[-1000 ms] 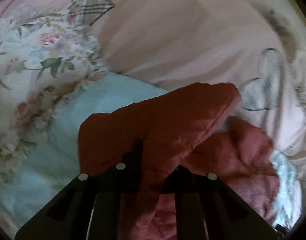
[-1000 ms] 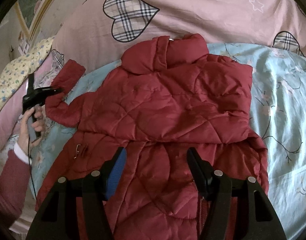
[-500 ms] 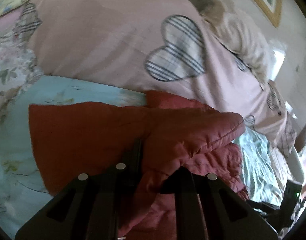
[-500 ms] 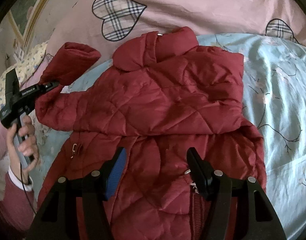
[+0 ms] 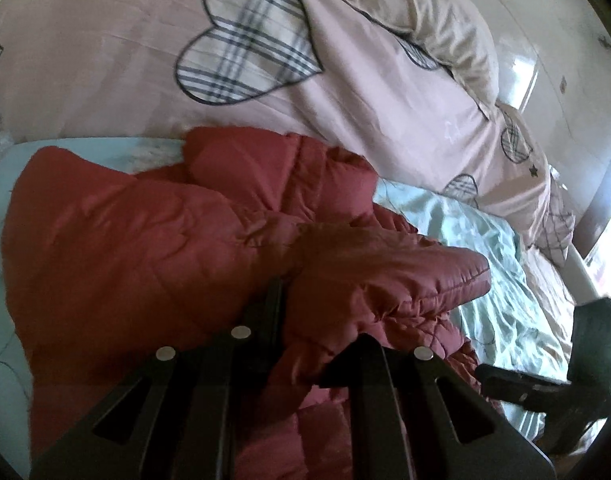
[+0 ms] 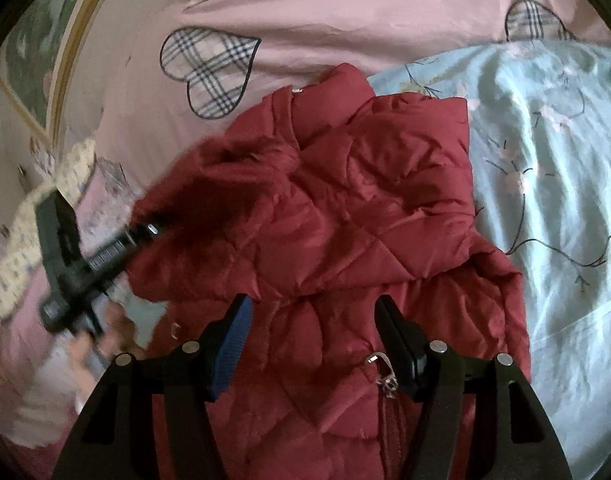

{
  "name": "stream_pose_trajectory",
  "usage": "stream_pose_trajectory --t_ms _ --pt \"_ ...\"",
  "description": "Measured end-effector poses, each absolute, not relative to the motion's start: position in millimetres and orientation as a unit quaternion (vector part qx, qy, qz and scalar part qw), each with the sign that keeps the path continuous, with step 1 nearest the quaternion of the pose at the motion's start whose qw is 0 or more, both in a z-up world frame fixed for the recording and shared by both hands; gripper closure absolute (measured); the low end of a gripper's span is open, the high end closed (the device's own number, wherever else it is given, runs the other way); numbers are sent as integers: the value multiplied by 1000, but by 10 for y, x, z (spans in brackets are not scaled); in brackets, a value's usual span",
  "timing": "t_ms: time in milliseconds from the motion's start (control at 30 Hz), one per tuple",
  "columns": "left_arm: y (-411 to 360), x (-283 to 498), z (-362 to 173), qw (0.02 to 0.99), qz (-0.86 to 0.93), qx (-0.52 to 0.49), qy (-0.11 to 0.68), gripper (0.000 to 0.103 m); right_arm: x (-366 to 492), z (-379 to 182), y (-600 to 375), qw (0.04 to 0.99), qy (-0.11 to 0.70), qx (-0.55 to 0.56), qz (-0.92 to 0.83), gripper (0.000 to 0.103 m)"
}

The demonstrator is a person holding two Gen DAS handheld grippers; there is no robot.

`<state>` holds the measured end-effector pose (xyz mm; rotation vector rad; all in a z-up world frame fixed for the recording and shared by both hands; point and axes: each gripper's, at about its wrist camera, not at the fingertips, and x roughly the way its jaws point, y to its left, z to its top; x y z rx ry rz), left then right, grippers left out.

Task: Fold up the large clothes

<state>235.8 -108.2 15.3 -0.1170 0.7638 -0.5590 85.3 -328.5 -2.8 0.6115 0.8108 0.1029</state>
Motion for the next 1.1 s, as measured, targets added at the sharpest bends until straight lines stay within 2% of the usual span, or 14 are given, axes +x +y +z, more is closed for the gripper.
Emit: stream_pose_trajectory --t_ms 200,467,500,533,567,600,667,733,767,833,900,1100 --pt "-1247 2281 -26 886 -282 -44 367 94 1045 -113 -3583 835 351 413 99 37" --pt "-1305 2264 -109 884 -291 -36 364 94 1636 -565 -3740 745 345 549 156 37" --pt "-1307 2268 -115 884 -291 -35 365 94 1694 -595 -3729 740 346 554 160 45" --pt "-1305 2279 -122 883 -291 -36 368 94 1737 -614 -3714 739 347 554 162 66" --pt "-1303 2289 -129 882 -289 -37 370 94 1781 -626 -3703 738 352 553 161 78" --pt "-1302 2306 -142 880 -286 -36 377 89 1806 -627 -3695 741 356 548 154 91" --pt "-1317 2351 -185 868 -292 -34 400 79 1824 -598 -3710 753 354 538 140 94" --pt "-1333 2360 -222 855 -304 -25 419 60 1821 -547 -3730 765 350 526 127 96" --pt "-1342 2337 -225 853 -307 -17 421 55 1810 -520 -3739 770 348 520 122 96" --pt "-1342 2284 -224 848 -315 -9 427 26 1793 -464 -3764 783 345 506 110 96" --pt "-1326 2221 -208 847 -321 -7 424 20 1752 -431 -3802 794 341 494 99 96" --pt "-1128 2114 -151 849 -322 -6 419 20 1542 -161 -3860 846 330 415 43 97"
